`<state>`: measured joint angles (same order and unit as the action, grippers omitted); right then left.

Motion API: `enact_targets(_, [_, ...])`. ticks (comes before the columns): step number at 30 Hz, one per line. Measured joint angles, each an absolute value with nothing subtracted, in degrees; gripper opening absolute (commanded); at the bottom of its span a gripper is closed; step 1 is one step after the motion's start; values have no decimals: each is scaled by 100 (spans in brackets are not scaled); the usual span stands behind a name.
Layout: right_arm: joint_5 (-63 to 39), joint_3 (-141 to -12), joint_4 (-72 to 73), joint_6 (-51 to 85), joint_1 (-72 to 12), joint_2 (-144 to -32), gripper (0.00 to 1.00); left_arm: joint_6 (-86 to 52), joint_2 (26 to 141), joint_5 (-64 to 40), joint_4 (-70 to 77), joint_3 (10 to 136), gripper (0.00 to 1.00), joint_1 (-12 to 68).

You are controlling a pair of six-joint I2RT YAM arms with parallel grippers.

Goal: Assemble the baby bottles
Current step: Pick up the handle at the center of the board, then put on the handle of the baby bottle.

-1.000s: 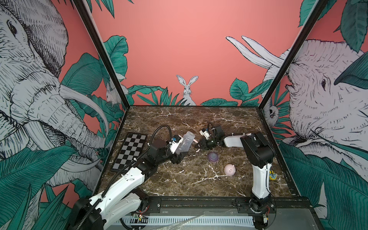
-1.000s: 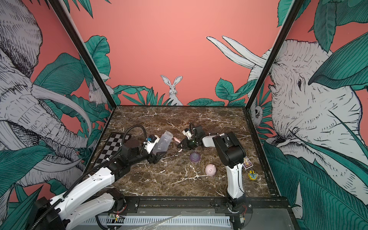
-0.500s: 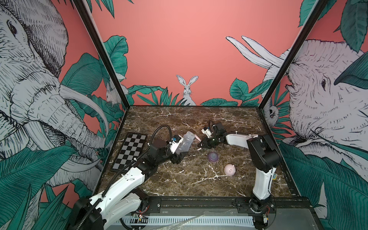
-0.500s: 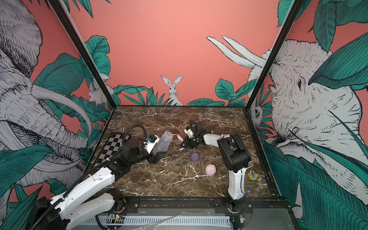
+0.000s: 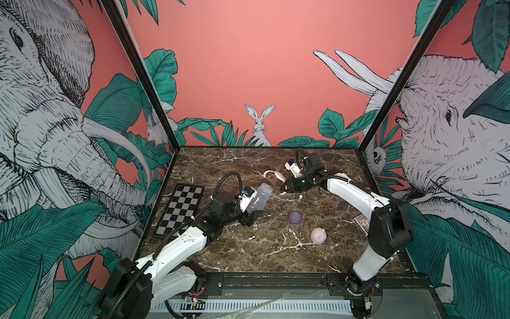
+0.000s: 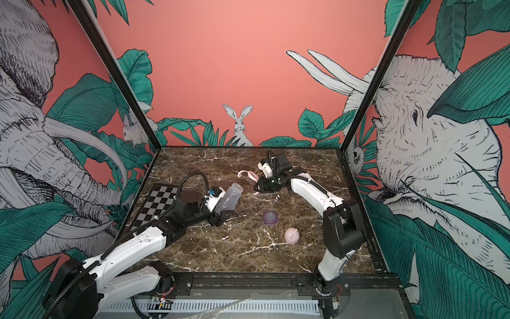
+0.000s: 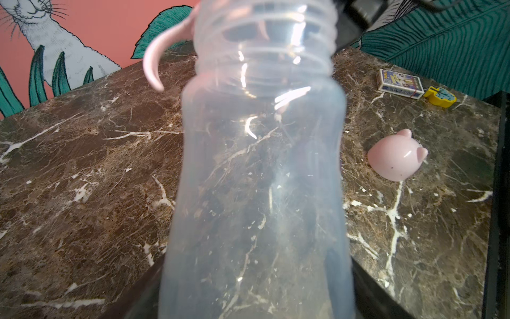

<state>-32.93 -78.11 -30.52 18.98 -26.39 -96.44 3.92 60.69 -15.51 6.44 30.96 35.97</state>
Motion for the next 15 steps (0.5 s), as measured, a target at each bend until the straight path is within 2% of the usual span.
enact_targets(15, [-2163, -9170, -4945, 1339, -3378, -9297, 21, 401, 6735, -1594, 1339, 3264, 55, 3597])
